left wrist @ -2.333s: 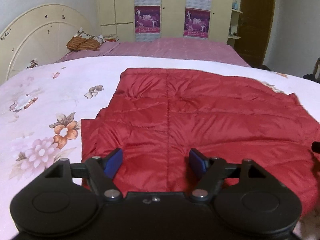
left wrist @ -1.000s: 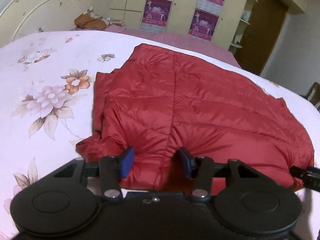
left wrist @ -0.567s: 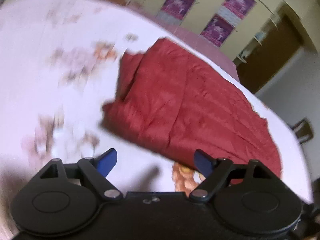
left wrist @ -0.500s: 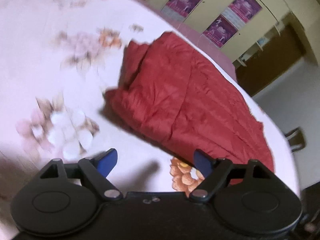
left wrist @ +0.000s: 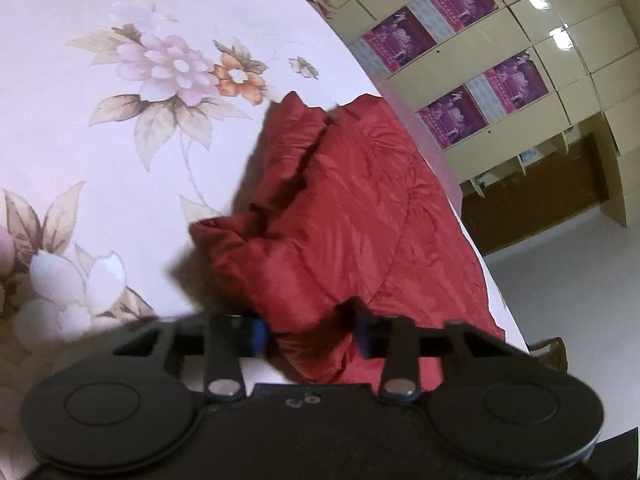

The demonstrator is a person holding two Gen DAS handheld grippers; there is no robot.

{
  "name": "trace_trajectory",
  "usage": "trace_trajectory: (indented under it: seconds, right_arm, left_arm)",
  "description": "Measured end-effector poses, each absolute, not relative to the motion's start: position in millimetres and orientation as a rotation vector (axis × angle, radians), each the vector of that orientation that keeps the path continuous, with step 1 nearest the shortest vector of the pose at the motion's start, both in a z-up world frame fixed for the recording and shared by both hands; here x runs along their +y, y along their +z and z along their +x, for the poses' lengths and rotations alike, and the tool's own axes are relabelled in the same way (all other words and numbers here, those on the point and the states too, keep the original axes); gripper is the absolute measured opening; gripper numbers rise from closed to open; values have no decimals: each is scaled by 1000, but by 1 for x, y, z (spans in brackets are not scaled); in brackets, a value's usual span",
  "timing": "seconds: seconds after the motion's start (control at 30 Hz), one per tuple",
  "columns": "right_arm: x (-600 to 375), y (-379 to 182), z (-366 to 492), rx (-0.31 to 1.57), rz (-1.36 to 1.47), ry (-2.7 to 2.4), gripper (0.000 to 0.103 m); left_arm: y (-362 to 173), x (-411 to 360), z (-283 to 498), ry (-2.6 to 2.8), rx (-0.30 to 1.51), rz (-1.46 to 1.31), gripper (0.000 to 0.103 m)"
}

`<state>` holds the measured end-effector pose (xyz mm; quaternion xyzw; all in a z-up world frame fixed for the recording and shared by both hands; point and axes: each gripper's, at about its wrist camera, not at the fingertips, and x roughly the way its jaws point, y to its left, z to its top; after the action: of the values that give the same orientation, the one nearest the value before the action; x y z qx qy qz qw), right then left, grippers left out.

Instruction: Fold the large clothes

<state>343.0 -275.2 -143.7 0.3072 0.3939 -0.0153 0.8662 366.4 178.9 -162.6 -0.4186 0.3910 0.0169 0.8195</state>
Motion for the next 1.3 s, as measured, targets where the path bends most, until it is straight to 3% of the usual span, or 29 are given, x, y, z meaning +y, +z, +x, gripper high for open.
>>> trace_trajectory:
  seconds: [0.07, 0.17, 0.67, 0.97, 1.0, 1.03, 1.07, 1.13, 1.17, 1.2, 1.23, 1.3]
  right_arm:
    - [-274, -138, 341, 818, 619, -20, 15]
    - [-274, -125, 331, 803, 592, 1, 14]
    - [-272, -104, 178, 880, 560, 18, 14]
    - [-276, -106, 129, 893, 581, -6, 15]
    - [-277, -106, 130, 894, 581, -11, 15]
    - [-275, -107, 131, 892, 581, -18, 23]
    - [-275, -106, 131, 891, 567, -34, 39]
    - [-275, -100, 125, 868, 527, -63, 60]
    - [-274, -98, 120, 851, 513, -73, 66]
    - [-274, -93, 118, 834, 490, -88, 67]
    - [-274, -89, 116, 823, 469, -97, 67]
    - [-273, -84, 112, 806, 435, -116, 67]
  left_arm:
    - [-159, 181, 362, 32, 826, -886, 21]
    - [-146, 180, 351, 19, 812, -846, 16]
    - [-123, 198, 196, -78, 923, -777, 16]
    - [-131, 199, 158, -84, 953, -763, 17]
    - [-132, 199, 159, -82, 959, -753, 18]
    - [-133, 199, 161, -71, 959, -740, 23]
    - [-133, 198, 163, -65, 961, -732, 25]
    - [-134, 198, 165, -58, 965, -718, 30]
    - [-134, 198, 165, -47, 967, -722, 42]
    - [-134, 199, 165, -36, 974, -727, 51]
    - [-135, 199, 160, -25, 970, -732, 66]
    - [-135, 198, 158, -22, 952, -732, 72]
